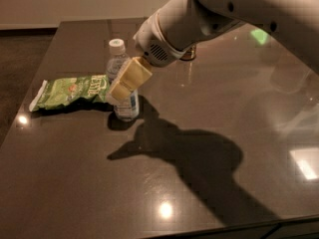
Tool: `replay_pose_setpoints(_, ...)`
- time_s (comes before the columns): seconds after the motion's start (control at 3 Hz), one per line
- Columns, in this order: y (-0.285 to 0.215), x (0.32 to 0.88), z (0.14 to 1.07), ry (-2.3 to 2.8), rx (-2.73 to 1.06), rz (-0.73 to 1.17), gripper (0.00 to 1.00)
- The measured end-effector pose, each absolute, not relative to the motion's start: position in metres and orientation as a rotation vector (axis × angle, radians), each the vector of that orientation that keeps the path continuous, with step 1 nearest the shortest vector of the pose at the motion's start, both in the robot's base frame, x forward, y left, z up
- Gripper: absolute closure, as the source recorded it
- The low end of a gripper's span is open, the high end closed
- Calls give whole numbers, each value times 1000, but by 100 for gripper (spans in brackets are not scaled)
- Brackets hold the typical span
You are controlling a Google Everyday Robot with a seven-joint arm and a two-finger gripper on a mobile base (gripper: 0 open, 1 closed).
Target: Move blue plastic bottle near green jalapeno chip bag
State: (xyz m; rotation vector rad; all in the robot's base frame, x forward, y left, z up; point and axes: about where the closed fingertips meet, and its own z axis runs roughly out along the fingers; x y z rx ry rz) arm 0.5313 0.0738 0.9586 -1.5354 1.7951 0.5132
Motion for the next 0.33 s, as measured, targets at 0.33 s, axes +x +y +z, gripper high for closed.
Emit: replay_pose_setpoints(0.33,74,531,959,1795,-1536,513,0)
